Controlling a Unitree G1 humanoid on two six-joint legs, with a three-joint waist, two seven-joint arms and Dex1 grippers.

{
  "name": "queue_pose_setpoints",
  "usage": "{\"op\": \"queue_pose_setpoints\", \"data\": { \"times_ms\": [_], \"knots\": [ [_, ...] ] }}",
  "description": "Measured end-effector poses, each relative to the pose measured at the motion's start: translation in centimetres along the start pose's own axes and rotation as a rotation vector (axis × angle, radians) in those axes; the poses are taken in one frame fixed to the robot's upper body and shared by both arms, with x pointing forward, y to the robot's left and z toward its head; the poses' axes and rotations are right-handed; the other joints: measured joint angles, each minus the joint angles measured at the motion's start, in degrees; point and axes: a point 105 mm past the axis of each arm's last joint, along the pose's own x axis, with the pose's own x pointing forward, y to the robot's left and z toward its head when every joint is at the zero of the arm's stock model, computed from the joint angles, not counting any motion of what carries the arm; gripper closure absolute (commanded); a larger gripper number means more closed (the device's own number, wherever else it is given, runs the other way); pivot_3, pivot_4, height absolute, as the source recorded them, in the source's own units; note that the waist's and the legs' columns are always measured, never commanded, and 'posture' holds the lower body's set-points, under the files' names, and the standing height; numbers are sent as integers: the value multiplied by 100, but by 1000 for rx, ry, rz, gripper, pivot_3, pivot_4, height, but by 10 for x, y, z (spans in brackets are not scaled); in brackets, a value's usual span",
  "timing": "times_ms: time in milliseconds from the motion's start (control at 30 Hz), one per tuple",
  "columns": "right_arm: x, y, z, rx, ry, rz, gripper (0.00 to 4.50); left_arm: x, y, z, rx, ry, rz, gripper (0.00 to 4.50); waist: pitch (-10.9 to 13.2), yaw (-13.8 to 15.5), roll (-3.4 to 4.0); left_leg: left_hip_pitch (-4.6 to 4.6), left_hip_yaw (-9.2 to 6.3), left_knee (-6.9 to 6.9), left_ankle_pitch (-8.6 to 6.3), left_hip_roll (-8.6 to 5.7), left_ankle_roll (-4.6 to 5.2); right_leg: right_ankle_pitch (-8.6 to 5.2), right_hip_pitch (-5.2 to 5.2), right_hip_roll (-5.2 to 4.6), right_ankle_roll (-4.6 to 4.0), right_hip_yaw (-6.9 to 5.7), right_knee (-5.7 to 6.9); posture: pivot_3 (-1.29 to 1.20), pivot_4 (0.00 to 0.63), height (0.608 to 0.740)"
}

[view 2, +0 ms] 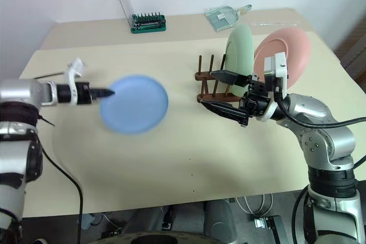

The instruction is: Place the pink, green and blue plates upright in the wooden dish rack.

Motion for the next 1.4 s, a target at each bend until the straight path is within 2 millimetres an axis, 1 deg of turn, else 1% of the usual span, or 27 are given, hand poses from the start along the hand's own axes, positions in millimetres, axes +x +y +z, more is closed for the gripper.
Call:
{"op": "queue_pose_setpoints", "data": {
  "times_ms": [67,100,200,267,333,400,433,467,533,633,667,700,767,867,967,1033,1133,1200,1300,1367,1400],
  "knots": [
    [1,-2,1,-10,1,0,0,-7,-14,35,-6,-152,-50,4415,0,-20,1,1,1,-1,-3,-1,-1,0,0,-1,0,0,0,0,150,740],
    [1,-3,2,-13,2,-1,0,-11,-19,47,-12,-210,-68,4415,0,-23,1,2,1,-2,-4,-1,-2,0,0,-1,0,0,0,0,150,740],
    [2,-5,4,-33,6,-4,0,-14,-21,66,-74,-340,-82,4415,-1,-39,2,3,2,-2,-5,0,-4,0,-1,0,0,1,0,0,150,740],
    [6,-9,7,-77,9,-7,0,-11,-22,72,-117,-406,-88,4415,-1,-37,1,4,2,-1,-4,0,-5,0,-1,0,0,1,1,0,150,740],
    [18,-18,12,-240,30,-42,0,1,-33,79,-147,-479,-126,4415,-1,-31,1,3,3,5,-3,0,-7,0,-1,-1,1,1,4,0,150,740],
    [40,-26,16,-581,106,-62,0,17,-59,91,-198,-595,-208,4415,-1,0,0,-1,3,9,-3,-3,-9,1,-3,-3,3,1,6,0,150,740],
    [49,-24,16,-714,134,-47,0,23,-70,94,-216,-633,-232,4415,-1,6,-4,-3,2,8,-3,-3,-9,1,-3,-3,4,0,5,0,150,740],
    [57,-24,18,-863,157,-41,0,25,-78,95,-230,-684,-228,4415,-2,-19,-5,-3,3,5,-5,-3,-10,1,-4,-3,4,1,6,0,150,740],
    [63,-27,19,-1042,190,-57,0,25,-85,89,-237,-744,-202,4415,-3,-52,-6,-3,9,-2,-6,-3,-11,2,-12,-3,4,4,6,0,150,740],
    [67,-36,10,-1269,265,-84,0,27,-96,74,-272,-785,-176,4415,-2,-73,-7,-4,10,-2,-9,-3,-14,3,-24,-1,3,4,4,0,150,740],
    [69,-38,9,-1343,276,-101,0,26,-100,70,-261,-799,-163,4415,-2,-68,-7,-4,12,-1,-8,-2,-15,3,-27,0,3,7,4,0,150,740],
    [71,-42,10,-1421,281,-120,0,23,-105,68,-243,-813,-150,4415,-2,-59,-7,-3,15,-1,-7,-3,-19,4,-28,1,0,11,7,0,150,740],
    [76,-45,19,-1535,275,-146,0,21,-116,70,-214,-837,-143,4415,-2,-28,-7,0,14,1,-1,0,-28,12,-23,6,-12,11,6,0,150,740],
    [82,-46,26,-1620,252,-153,0,12,-136,76,-162,-897,-154,4415,-4,-10,-11,14,10,2,-1,1,-28,13,-2,9,-12,9,-2,0,150,740],
    [84,-50,22,-1642,260,-153,0,10,-155,78,-104,-917,-170,4415,-4,-9,-11,14,10,2,-1,0,-28,14,0,9,-11,10,-6,0,150,740],
    [85,-54,23,-1654,263,-164,0,11,-160,76,-72,-915,-161,4415,-4,-22,-11,13,10,1,-1,1,-28,14,-2,11,-11,10,-5,0,150,740],
    [87,-62,33,-1688,264,-198,0,17,-167,72,-21,-908,-142,4415,-4,-30,-11,14,10,-1,-1,4,-28,14,-2,15,-12,11,-6,0,150,740],
    [87,-64,35,-1705,264,-209,0,19,-173,72,4,-911,-143,4415,-4,-27,-11,13,10,-2,-1,5,-28,14,-2,17,-12,11,-7,0,150,740],
    [87,-68,32,-1695,279,-211,842,17,-180,73,37,-929,-152,4500,-4,-28,-11,13,10,-2,-1,5,-28,14,-3,17,-12,11,-8,0,150,740],
    [87,-69,34,-1693,276,-219,1802,16,-183,74,59,-941,-149,4500,-4,-27,-11,13,10,-2,-1,5,-28,14,-2,17,-12,11,-8,0,150,740],
    [88,-69,36,-1697,271,-221,2361,16,-183,74,67,-942,-141,4500,-4,-28,-11,13,10,-2,-1,5,-28,14,-2,17,-12,11,-8,0,150,740]
  ]
}}
